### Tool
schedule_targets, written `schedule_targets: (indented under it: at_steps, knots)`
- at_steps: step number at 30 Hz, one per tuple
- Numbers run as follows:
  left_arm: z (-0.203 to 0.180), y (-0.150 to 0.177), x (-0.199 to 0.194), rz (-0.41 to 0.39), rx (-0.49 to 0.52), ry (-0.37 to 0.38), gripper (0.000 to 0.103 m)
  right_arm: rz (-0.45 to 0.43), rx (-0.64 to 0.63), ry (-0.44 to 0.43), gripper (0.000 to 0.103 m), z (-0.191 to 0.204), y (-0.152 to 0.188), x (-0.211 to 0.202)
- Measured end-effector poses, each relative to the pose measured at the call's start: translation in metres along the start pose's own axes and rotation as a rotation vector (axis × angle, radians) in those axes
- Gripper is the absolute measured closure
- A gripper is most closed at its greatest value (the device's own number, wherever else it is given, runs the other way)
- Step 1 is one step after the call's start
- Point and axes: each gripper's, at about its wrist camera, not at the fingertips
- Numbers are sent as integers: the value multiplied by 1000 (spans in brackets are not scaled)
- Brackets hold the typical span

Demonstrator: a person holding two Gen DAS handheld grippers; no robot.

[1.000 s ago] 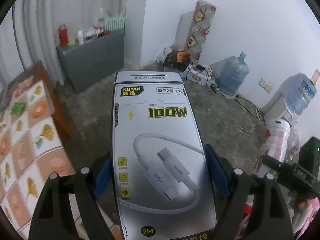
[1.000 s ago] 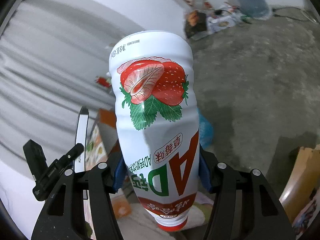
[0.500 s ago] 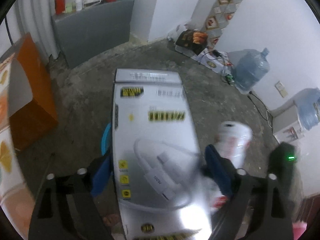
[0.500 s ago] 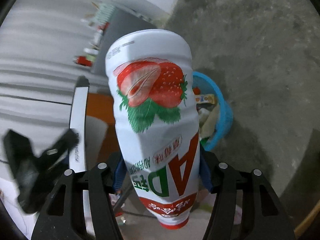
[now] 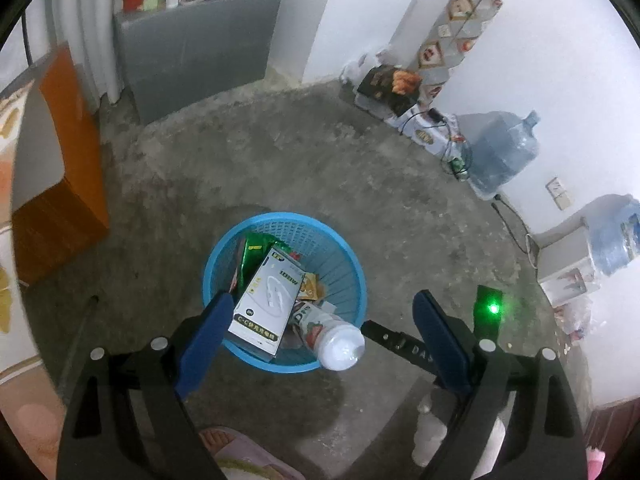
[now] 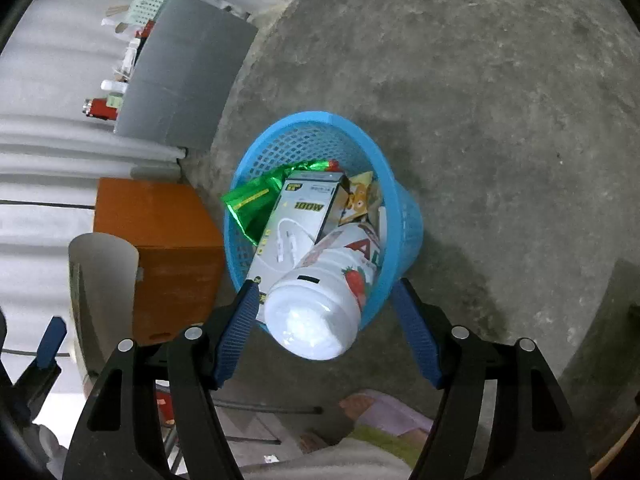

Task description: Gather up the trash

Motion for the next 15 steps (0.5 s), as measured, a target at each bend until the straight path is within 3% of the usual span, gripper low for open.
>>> schedule_targets:
  at_steps: [4,6,10,13,15]
  knots:
    - [3,14,-31,-23,12,22,14,-9,-13,14,36,8,-2,-8]
    - [5,22,-50,-39,19,30,14,-24,-19,14,36,-1,-23,3]
    - [11,42,-99,-102,69,55,14,-85,-89,3,36,17,-2,-22]
    - [17,67,-150,-193,114,79,14,-128,-163,3,35,37,21,-51]
    - [22,83,-176,-244,127,69,8,-181,-250,20,32,59,47,-80]
Point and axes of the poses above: each gripper's, at about its wrist camera, not at the fingertips, and x roughly the way its jaws point, z to its left, y to its underside, and after that the axes turned 15 degrees about -x, right-handed
